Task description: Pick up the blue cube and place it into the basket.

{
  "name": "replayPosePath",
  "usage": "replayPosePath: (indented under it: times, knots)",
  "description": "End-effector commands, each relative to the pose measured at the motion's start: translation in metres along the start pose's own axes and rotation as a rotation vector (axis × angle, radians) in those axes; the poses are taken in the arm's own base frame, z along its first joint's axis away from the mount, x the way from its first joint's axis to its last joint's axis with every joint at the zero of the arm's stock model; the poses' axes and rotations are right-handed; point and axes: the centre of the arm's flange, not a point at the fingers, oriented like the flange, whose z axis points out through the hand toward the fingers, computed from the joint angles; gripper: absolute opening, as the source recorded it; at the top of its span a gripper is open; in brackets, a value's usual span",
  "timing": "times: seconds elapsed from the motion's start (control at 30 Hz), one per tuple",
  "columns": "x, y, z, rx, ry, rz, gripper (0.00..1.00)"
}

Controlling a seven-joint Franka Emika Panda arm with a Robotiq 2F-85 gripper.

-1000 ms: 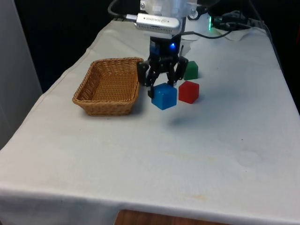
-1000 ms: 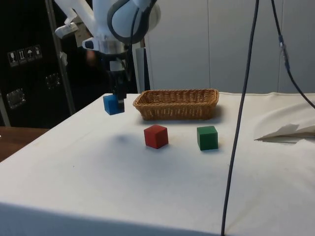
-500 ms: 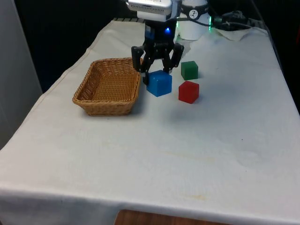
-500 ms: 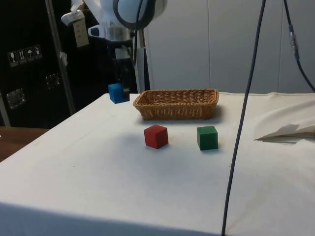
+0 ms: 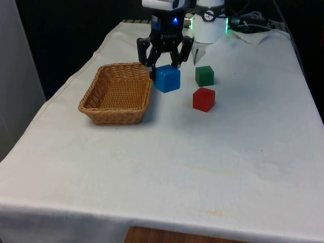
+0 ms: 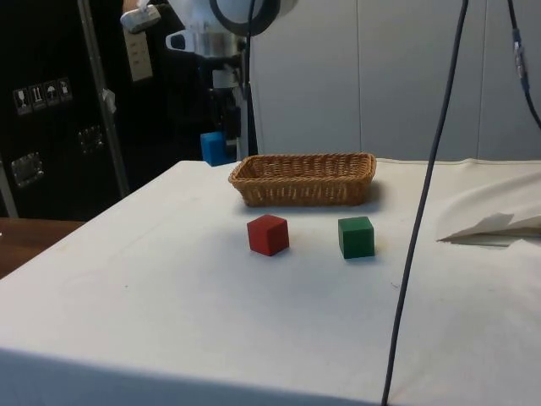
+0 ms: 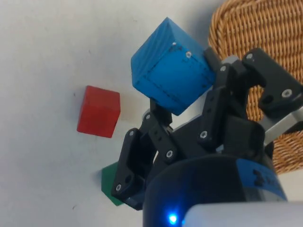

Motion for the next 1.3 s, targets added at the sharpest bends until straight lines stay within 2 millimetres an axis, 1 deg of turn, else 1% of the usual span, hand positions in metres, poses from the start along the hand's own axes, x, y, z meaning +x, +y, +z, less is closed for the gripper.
replayPosePath:
  times: [0.0, 0.03, 0.33, 0.37, 0.4, 0.53, 0.6, 0.63, 0.67, 0.77, 0.8, 0.83, 0.9, 1.07, 1.1, 1.27]
  knots:
    - [-0.004, 0.000, -0.003, -0.001, 0.003, -0.002, 0.07]
    - [-0.002, 0.000, -0.001, 0.000, 0.000, 0.001, 0.07]
    - [-0.025, 0.003, -0.011, 0.000, -0.003, 0.006, 0.07]
    - [-0.021, 0.002, -0.009, -0.001, -0.004, 0.006, 0.07]
    - [-0.027, 0.004, -0.012, 0.000, -0.002, 0.006, 0.07]
    - [-0.035, 0.006, -0.016, -0.002, -0.004, 0.007, 0.07]
    - [-0.038, 0.007, -0.017, -0.002, -0.005, 0.008, 0.07]
    - [-0.036, 0.008, -0.015, -0.004, -0.006, 0.011, 0.07]
    - [-0.042, 0.009, -0.018, -0.003, -0.006, 0.010, 0.07]
    - [-0.050, 0.012, -0.021, -0.003, -0.009, 0.016, 0.07]
    - [-0.052, 0.013, -0.022, -0.004, -0.009, 0.017, 0.07]
    - [-0.049, 0.013, -0.020, -0.006, -0.008, 0.019, 0.07]
    - [-0.056, 0.015, -0.023, -0.003, -0.012, 0.021, 0.07]
    - [-0.066, 0.020, -0.028, 0.001, -0.022, 0.033, 0.07]
    - [-0.064, 0.020, -0.026, 0.001, -0.023, 0.035, 0.07]
    - [-0.077, 0.024, -0.032, 0.005, -0.030, 0.044, 0.07]
